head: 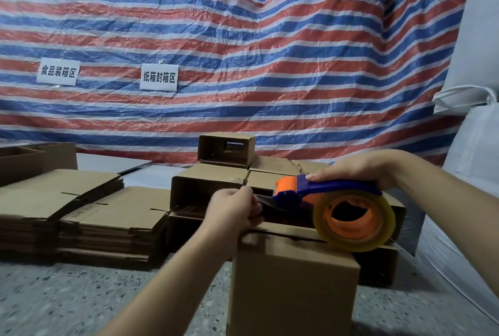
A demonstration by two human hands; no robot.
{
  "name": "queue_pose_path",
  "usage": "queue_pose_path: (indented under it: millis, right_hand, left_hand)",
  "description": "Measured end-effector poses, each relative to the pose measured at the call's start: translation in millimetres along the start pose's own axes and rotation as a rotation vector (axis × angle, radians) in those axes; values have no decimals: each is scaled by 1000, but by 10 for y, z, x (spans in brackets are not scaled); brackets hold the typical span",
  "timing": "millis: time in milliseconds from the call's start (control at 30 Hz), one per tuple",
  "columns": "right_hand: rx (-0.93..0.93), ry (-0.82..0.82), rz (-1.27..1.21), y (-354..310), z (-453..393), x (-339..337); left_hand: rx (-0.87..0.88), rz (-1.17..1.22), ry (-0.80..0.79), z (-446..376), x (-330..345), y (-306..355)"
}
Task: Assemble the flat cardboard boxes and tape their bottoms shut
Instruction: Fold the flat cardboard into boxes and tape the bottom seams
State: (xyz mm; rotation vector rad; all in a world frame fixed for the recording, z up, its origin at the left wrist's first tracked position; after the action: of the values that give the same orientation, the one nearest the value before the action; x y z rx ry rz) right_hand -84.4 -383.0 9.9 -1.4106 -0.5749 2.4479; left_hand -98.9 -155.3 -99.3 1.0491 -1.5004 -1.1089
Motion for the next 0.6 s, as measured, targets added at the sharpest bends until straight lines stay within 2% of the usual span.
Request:
queue_pose_path:
  millis: [67, 133, 267, 600]
  right_hand:
    - [13, -19, 24, -60, -13, -1]
    - [42, -43, 82, -182, -33, 21]
    - [113, -80, 219, -451, -125, 85]
    - [200, -129, 263, -633, -301, 88]
  left_hand:
    - [106, -366, -20, 48, -170, 12]
    - [114, -524, -26, 79, -321, -29]
    - [51, -440, -37, 116, -451, -210]
    - [-88, -45, -77, 117, -452, -457]
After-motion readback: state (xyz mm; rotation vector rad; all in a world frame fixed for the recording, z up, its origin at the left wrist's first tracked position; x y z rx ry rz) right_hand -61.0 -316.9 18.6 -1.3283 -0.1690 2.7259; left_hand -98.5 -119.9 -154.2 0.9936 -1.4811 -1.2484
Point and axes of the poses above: each hand's wrist, its own z-axis away from the middle knuckle, its own x-axis out of the palm, y = z × x, the point moved 1 cm from there along -z, towards the middle knuckle, and after that the axes turned 15 degrees about -y, right-handed, at the moved point
